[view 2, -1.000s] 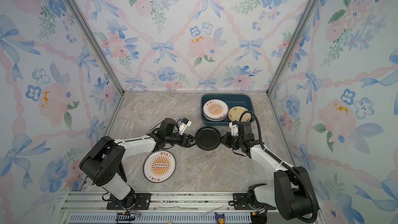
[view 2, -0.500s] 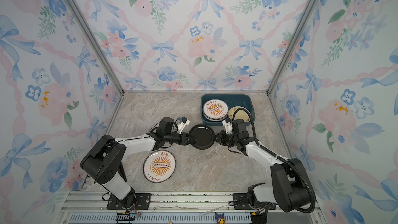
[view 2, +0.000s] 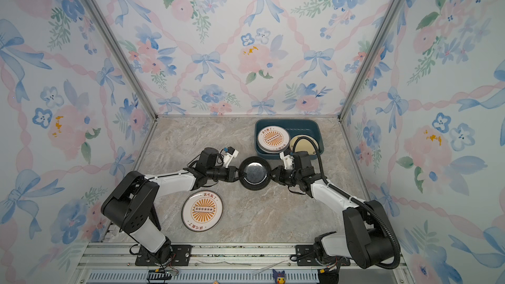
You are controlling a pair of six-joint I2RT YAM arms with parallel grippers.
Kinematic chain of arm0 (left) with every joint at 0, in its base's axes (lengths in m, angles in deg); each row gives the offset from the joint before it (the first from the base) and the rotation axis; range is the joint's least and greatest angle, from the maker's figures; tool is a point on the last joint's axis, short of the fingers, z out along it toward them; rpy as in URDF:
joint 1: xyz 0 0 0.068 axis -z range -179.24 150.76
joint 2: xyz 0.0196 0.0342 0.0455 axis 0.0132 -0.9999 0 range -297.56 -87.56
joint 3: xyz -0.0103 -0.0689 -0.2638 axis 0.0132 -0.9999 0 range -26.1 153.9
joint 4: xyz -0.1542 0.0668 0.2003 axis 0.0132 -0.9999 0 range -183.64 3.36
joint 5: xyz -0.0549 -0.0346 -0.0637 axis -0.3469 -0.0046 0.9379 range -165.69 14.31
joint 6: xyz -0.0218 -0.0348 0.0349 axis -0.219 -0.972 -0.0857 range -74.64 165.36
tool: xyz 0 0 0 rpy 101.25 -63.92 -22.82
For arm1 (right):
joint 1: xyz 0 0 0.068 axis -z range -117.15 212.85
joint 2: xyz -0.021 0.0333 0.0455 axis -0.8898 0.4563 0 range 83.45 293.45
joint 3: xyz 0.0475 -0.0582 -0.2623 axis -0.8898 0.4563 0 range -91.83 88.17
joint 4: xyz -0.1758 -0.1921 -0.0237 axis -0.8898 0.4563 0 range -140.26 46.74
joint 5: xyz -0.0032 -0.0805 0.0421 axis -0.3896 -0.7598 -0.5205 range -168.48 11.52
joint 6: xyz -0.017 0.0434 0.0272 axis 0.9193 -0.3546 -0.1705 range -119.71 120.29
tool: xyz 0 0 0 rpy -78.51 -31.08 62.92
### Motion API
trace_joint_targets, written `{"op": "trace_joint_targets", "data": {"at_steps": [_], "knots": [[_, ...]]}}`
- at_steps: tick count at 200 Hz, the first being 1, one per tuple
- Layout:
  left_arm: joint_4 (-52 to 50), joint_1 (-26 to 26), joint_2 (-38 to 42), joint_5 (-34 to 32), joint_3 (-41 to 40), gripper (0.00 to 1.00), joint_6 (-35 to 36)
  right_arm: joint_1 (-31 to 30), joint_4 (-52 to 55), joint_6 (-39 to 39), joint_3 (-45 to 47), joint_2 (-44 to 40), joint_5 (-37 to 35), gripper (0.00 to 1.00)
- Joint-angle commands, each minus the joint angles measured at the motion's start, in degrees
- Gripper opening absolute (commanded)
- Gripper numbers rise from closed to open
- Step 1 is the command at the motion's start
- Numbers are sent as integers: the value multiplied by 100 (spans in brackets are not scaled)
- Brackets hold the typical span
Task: Place the plates into the plastic bin on the countertop
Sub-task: Pick up the plate from the middle-right of the table.
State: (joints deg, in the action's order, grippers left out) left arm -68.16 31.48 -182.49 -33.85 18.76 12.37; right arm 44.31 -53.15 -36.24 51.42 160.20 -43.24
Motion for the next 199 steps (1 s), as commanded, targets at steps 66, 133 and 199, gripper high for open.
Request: {"op": "trace_joint_targets", "data": {"at_steps": [66, 133, 199], "knots": [[77, 61, 318, 417, -49, 0, 121, -79, -1125, 392, -13, -117, 832, 26], [77, 82, 274, 404, -37, 0, 116, -114, -1279, 392, 6, -89, 940, 5], [76, 81, 318, 349, -49, 31, 80, -105, -457, 656, -299, -378, 550, 0]]}}
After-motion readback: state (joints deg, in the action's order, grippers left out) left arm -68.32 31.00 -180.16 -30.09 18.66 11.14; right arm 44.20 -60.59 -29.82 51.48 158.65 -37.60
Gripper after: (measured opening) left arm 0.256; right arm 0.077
